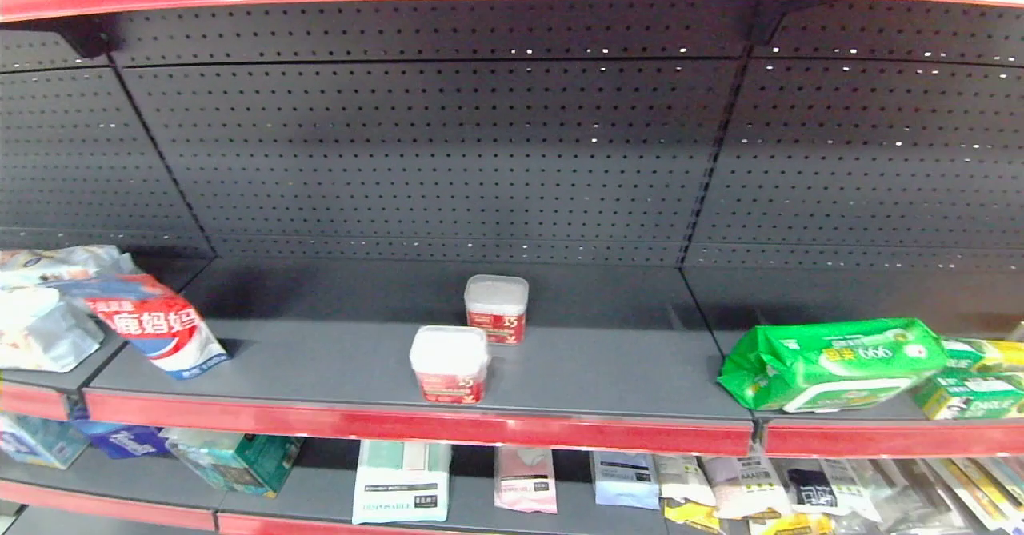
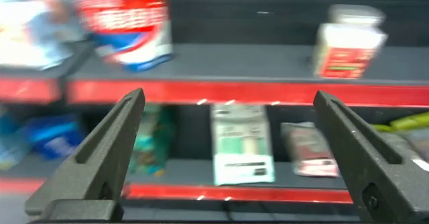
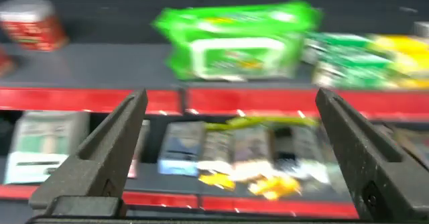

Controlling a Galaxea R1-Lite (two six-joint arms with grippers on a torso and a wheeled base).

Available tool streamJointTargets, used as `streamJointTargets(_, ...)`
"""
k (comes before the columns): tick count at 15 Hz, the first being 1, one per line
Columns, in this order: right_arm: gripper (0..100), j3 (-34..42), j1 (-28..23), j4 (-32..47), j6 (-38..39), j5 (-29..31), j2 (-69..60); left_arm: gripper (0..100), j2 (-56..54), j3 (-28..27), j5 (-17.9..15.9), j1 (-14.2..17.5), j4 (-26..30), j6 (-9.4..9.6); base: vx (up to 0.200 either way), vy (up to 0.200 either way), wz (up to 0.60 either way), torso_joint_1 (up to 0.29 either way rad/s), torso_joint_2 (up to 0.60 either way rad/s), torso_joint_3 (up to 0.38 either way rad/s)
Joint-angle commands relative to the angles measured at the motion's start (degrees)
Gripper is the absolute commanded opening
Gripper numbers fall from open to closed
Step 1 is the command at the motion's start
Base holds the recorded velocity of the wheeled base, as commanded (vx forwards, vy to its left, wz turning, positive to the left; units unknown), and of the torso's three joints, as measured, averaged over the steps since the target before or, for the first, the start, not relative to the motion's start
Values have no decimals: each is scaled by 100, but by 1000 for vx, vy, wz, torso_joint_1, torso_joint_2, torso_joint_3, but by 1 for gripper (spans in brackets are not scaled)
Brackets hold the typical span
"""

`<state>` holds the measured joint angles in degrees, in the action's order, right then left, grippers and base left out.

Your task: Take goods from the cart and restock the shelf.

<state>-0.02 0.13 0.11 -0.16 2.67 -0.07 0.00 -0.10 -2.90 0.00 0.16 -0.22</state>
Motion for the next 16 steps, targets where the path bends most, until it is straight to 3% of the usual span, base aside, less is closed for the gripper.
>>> streamJointTargets(1,100,2,4,-2,-2,-3,7,100,0,1,0,0,2,4,0,0,0,0,0,0)
streamJointTargets(10,100,-6,4,-2,7,5,7,100,193,-43,-105,-70,-7,22,0,0,0,0,0,0)
streamJointTargets(11,100,2,4,-2,7,-3,16,100,439,-518,-149,-97,28,-48,0,0,0,0,0,0)
streamJointTargets(12,100,2,4,-2,7,-3,7,100,1854,-1722,-176,-202,19,-672,0,0,0,0,0,0)
streamJointTargets(13,100,2,4,-2,7,-3,7,100,2848,-2601,-149,-220,-77,-1138,0,0,0,0,0,0)
streamJointTargets(15,100,2,4,-2,7,5,7,100,3955,-3128,114,-35,-95,-857,0,0,0,0,0,0)
streamJointTargets(16,100,2,4,-2,7,-3,7,100,4843,-3154,703,264,-95,-532,0,0,0,0,0,0)
